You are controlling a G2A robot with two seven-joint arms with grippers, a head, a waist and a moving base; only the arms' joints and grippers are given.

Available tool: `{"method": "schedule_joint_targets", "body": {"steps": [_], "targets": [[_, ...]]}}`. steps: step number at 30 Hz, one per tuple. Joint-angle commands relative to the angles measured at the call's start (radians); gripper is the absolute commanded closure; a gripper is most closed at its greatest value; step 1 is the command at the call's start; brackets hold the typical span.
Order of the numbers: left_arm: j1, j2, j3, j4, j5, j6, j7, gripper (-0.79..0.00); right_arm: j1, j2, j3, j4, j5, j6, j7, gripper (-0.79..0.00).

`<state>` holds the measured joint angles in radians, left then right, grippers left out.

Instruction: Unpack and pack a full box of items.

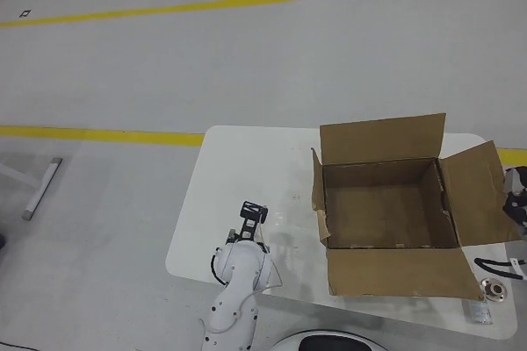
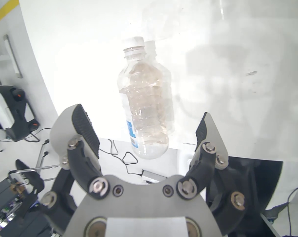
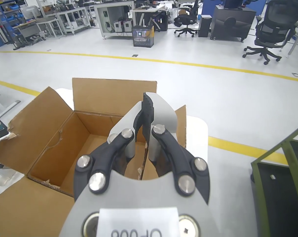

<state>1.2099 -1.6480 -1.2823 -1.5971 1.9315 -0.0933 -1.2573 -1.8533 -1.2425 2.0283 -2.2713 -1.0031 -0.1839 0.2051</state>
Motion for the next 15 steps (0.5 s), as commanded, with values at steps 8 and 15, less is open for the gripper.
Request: {"method": "schedule_joint_targets", "body": {"steps": [8, 15], "targets": [[-0.022, 0.004, -0.033, 0.05, -0.053, -0.026, -0.037, -0.785, -0.01, -0.003, 0.002, 0.025, -0.035, 0.02, -0.012, 0.0], [-0.033, 0.007, -0.046, 0.086, -0.074, -0.026, -0.03, -0.785, 0.001, -0.002, 0.015, 0.036, -0.037, 0.025, -0.001, 0.0]]}}
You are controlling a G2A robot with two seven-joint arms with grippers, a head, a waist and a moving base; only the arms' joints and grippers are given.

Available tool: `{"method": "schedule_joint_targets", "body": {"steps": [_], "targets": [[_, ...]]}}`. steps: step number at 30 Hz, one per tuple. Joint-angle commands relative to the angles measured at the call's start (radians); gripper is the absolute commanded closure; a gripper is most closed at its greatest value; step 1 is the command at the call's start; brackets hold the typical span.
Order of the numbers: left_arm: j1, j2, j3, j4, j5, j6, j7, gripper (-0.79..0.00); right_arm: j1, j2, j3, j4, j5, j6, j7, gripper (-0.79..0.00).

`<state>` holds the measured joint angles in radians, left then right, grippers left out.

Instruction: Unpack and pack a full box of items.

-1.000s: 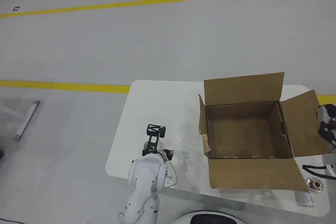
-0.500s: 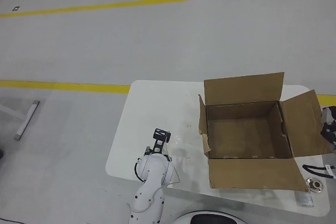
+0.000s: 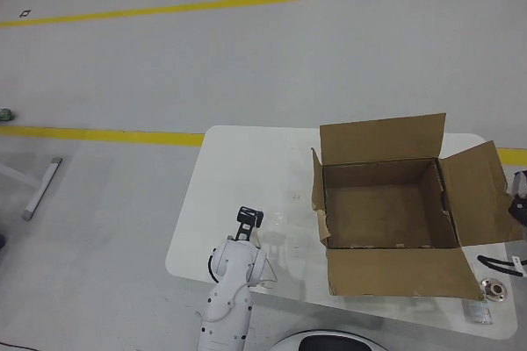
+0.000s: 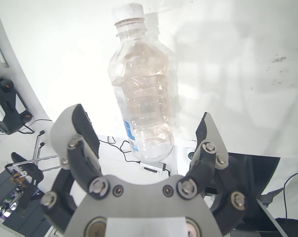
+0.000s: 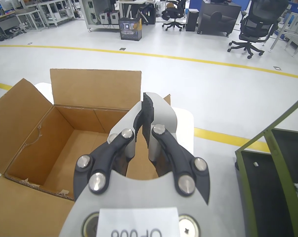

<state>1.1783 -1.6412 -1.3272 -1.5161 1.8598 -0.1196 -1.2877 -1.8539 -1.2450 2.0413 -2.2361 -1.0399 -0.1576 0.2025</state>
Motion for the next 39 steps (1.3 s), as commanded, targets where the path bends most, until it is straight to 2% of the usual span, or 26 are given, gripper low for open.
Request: {"method": "schedule_joint_targets", "body": {"steps": [1, 14, 29, 32, 39], "targets": [[-0.003, 0.001, -0.003, 0.009, -0.01, 0.002, -0.001, -0.785, 0.003, 0.0, 0.003, 0.001, 0.001, -0.002, 0.003, 0.0], [-0.022, 0.007, -0.021, 0.072, -0.041, 0.019, 0.031, -0.785, 0.007, -0.002, -0.005, 0.006, -0.013, 0.013, 0.01, 0.0], [-0.028, 0.017, -0.024, 0.1, -0.049, 0.021, 0.063, -0.785, 0.01, -0.004, -0.011, 0.005, -0.028, 0.025, 0.016, 0.0], [-0.027, 0.019, -0.023, 0.102, -0.049, 0.02, 0.067, -0.742, 0.009, -0.005, -0.012, 0.006, -0.03, 0.027, 0.016, 0.0], [-0.026, 0.023, -0.019, 0.105, -0.051, 0.012, 0.07, -0.723, 0.004, -0.007, -0.008, 0.005, -0.029, 0.029, 0.012, 0.0]]}}
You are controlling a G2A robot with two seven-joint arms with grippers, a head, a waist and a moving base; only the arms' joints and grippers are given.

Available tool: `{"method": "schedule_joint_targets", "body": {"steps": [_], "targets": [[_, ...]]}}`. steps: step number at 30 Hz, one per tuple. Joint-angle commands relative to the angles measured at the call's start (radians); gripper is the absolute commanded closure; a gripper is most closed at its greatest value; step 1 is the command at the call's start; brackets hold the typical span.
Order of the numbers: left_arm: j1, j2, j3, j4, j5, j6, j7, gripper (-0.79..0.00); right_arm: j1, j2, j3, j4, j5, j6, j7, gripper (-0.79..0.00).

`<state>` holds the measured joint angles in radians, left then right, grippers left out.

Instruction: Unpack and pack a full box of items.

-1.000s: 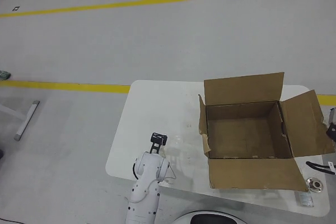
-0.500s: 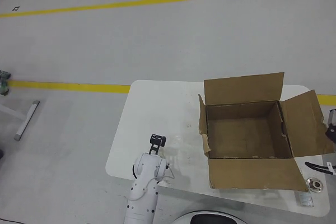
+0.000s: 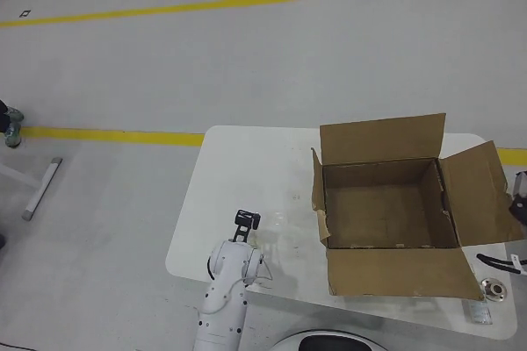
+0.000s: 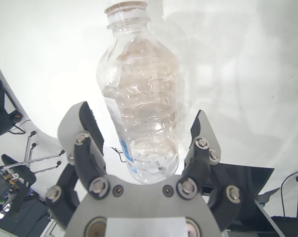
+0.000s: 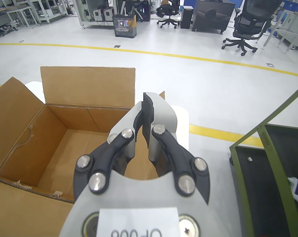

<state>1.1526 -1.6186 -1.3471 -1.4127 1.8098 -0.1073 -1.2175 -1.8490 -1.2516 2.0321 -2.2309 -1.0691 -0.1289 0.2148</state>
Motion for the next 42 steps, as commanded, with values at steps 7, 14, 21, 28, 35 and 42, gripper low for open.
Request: {"method": "schedule_joint_targets", "body": {"steps": [7, 14, 21, 28, 35, 42], "targets": [[-0.009, 0.003, 0.006, 0.021, -0.007, 0.002, -0.001, -0.693, -0.004, -0.002, 0.002, -0.001, 0.002, -0.001, 0.001, 0.0], [-0.022, 0.005, 0.008, 0.039, -0.019, 0.009, -0.009, -0.342, 0.0, -0.002, 0.003, 0.002, 0.004, -0.006, 0.001, 0.0], [-0.033, 0.007, 0.013, 0.057, -0.023, 0.012, -0.017, 0.0, 0.007, -0.002, 0.0, 0.006, 0.004, -0.01, 0.006, 0.0], [-0.029, 0.009, 0.02, 0.005, -0.023, 0.039, -0.007, 0.0, 0.024, -0.002, 0.031, -0.001, 0.039, -0.011, -0.004, 0.0], [-0.026, 0.004, 0.041, -0.167, -0.09, 0.052, -0.045, 0.0, 0.07, 0.003, 0.122, 0.018, 0.208, -0.045, 0.054, -0.785], [-0.055, -0.001, 0.07, -0.247, -0.118, 0.084, -0.049, 0.0, 0.116, 0.013, 0.19, 0.099, 0.291, -0.073, 0.102, -0.785]]}}
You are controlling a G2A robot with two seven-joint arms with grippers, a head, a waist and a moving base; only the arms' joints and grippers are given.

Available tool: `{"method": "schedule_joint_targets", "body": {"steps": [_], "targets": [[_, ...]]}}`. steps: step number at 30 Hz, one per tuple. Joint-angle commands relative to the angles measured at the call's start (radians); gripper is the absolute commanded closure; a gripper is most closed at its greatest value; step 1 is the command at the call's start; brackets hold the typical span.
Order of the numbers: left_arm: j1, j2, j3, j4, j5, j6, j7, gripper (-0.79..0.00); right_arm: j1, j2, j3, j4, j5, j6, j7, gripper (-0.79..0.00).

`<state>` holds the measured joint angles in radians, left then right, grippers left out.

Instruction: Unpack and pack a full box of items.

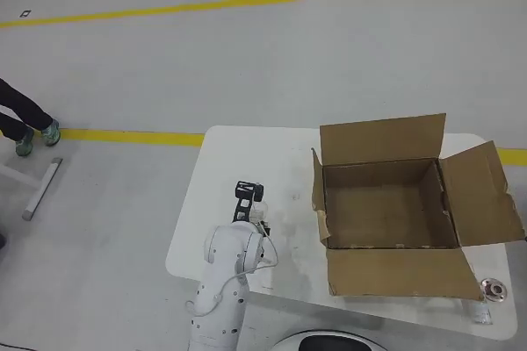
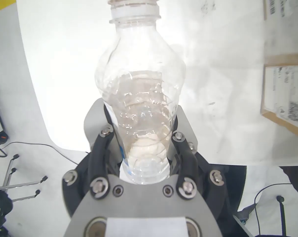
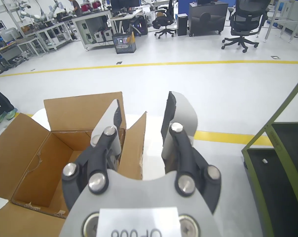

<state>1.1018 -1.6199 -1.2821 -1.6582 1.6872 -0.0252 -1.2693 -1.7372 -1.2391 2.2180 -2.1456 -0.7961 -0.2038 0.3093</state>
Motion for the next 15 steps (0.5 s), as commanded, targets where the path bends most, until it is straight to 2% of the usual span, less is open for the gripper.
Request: {"method": "schedule_joint_targets", "body": {"steps": [1, 2, 3, 5, 6, 12, 15], "targets": [[-0.01, 0.0, 0.014, -0.006, 0.02, -0.002, 0.006, 0.0, 0.007, 0.002, 0.01, 0.03, 0.028, 0.004, 0.022, -0.785], [-0.012, 0.0, 0.021, -0.009, 0.027, -0.001, 0.007, -0.055, 0.01, 0.003, 0.013, 0.041, 0.037, 0.002, 0.038, -0.785], [-0.014, -0.002, 0.025, -0.02, 0.014, 0.008, 0.005, -0.077, 0.012, 0.005, 0.014, 0.058, 0.053, -0.004, 0.058, -0.785], [-0.018, -0.003, 0.031, -0.034, 0.001, 0.014, -0.001, -0.052, 0.014, 0.007, 0.011, 0.085, 0.113, -0.018, 0.107, -0.785], [-0.019, -0.003, 0.035, -0.042, 0.002, 0.012, 0.0, 0.0, 0.011, 0.008, 0.006, 0.103, 0.143, -0.024, 0.149, -0.785], [-0.015, 0.0, 0.045, -0.053, 0.03, 0.004, 0.009, 0.0, 0.016, 0.016, -0.037, 0.184, 0.341, -0.04, 0.325, -0.785], [-0.015, 0.0, 0.043, -0.057, 0.028, 0.011, 0.013, 0.0, 0.025, 0.022, -0.055, 0.205, 0.346, -0.016, 0.388, -0.785]]}}
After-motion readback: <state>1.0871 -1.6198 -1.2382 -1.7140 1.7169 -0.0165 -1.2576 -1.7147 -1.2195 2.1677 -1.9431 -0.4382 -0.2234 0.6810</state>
